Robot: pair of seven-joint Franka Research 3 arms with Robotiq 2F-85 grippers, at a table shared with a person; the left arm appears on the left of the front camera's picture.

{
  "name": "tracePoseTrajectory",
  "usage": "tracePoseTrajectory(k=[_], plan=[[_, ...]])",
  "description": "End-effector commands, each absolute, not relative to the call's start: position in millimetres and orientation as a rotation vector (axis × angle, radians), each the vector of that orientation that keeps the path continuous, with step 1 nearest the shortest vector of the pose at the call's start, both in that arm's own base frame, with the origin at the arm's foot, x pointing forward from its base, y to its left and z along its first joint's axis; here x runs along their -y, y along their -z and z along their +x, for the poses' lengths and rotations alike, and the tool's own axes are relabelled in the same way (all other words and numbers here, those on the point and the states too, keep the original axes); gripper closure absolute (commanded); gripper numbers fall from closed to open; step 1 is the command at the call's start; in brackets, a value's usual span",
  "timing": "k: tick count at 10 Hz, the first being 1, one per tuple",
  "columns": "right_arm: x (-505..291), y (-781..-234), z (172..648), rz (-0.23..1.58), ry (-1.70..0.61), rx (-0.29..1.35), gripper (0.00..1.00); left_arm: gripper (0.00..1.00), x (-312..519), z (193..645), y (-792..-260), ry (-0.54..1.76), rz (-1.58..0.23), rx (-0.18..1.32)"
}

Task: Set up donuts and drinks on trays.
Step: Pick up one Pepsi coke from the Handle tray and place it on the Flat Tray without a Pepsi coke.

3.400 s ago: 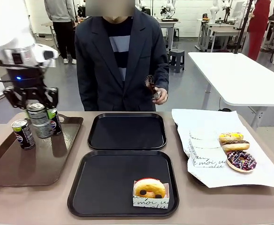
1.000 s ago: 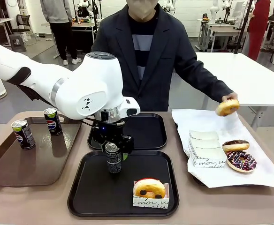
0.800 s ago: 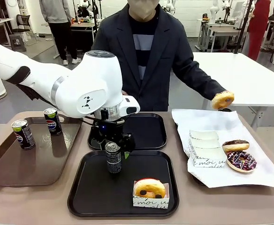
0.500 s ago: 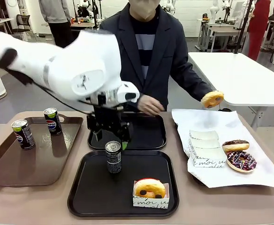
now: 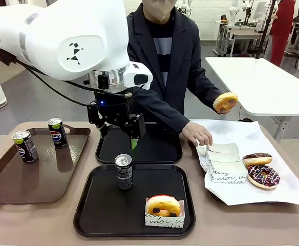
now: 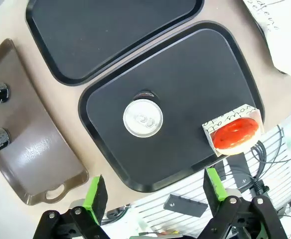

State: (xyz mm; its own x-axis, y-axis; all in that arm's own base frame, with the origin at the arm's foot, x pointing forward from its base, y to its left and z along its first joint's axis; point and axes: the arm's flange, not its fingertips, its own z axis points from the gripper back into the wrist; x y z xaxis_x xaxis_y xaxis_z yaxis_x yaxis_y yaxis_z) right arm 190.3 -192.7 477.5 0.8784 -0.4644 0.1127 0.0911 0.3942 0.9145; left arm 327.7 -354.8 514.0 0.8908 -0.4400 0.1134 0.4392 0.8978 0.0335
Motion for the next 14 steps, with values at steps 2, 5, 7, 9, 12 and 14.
tracePoseTrajectory(k=[2, 5, 7, 9, 12, 14], plan=[[194, -478, 192, 1.136, 0.346, 0.401, 0.00, 0.00, 356, 327, -514, 0.463, 0.014, 0.119], [194, -478, 192, 1.136, 0.346, 0.401, 0.00, 0.00, 356, 327, -514, 0.463, 0.014, 0.119], [194, -478, 192, 1.136, 0.346, 0.401, 0.00, 0.00, 336, 364, -527, 0.416, 0.008, 0.104], [194, -478, 192, 1.136, 0.346, 0.401, 0.00, 0.00, 276, 371, -533, 0.320, 0.045, 0.120], [194, -478, 192, 1.136, 0.346, 0.401, 0.00, 0.00, 186, 392, -531, 0.179, 0.014, 0.094], [194, -478, 192, 1.136, 0.346, 0.401, 0.00, 0.00, 146, 415, -523, 0.139, -0.045, 0.052]])
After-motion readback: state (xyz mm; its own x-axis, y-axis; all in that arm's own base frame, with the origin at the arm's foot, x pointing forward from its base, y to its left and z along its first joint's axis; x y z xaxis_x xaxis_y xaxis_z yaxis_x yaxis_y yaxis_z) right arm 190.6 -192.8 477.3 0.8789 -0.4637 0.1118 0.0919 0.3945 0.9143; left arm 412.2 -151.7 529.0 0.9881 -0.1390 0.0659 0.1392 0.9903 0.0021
